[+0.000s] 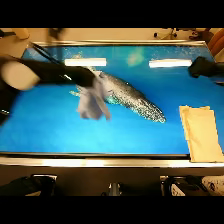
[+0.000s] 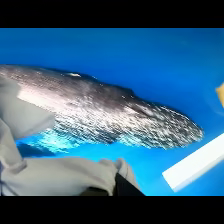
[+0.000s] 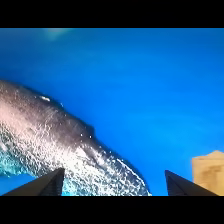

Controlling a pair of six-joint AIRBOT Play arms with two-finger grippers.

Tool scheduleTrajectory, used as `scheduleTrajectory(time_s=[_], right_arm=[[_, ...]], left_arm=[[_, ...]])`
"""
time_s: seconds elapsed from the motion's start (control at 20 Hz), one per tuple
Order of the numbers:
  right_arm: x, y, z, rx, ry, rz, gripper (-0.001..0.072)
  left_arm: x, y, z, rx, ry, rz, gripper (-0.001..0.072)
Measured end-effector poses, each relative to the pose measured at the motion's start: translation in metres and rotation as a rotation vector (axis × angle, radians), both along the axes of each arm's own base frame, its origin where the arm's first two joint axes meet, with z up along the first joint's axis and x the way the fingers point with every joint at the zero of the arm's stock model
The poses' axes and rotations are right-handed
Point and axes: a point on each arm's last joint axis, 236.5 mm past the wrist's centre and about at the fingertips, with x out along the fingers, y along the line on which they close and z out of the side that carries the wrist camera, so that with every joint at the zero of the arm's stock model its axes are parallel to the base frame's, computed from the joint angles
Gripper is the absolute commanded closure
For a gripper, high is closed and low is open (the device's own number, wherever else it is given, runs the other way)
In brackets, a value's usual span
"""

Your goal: Fold the shirts.

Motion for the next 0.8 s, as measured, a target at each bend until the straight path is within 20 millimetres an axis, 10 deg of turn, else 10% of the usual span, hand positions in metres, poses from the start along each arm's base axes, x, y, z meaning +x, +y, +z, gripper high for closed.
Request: scheduleTrajectory(time_s=[0.05, 0.1, 0.15, 0.35, 0.6, 0.8], right_arm=[[-0.012, -0.002, 0.017, -0.008, -0.043, -0.013, 0.0043], [-0.022, -0.004, 0.031, -0.014, -0.079, -0.024, 0.0043], [-0.032, -0.005, 0.04, -0.017, -0.097, -0.032, 0.0043], [-0.054, -0.007, 0.027, -0.021, -0.02, -0.044, 0.0042], [-0.063, 0.006, -0.077, 0.013, 0.338, 0.023, 0.0024], [-0.078, 0.041, -0.18, 0.145, 0.609, 0.132, 0.0018]], left_arm=[[-0.012, -0.024, -0.024, 0.003, 0.038, -0.034, 0.0672], [-0.026, -0.049, -0.055, 0.015, 0.09, -0.069, 0.047], [-0.04, -0.07, -0.082, 0.027, 0.142, -0.101, 0.0015], [-0.071, -0.102, -0.15, 0.118, 0.291, -0.172, -0.0013], [0.023, 0.01, -0.15, 0.27, 0.276, 0.052, -0.0013], [0.055, 0.099, -0.202, 0.234, 0.506, 0.256, -0.0013]])
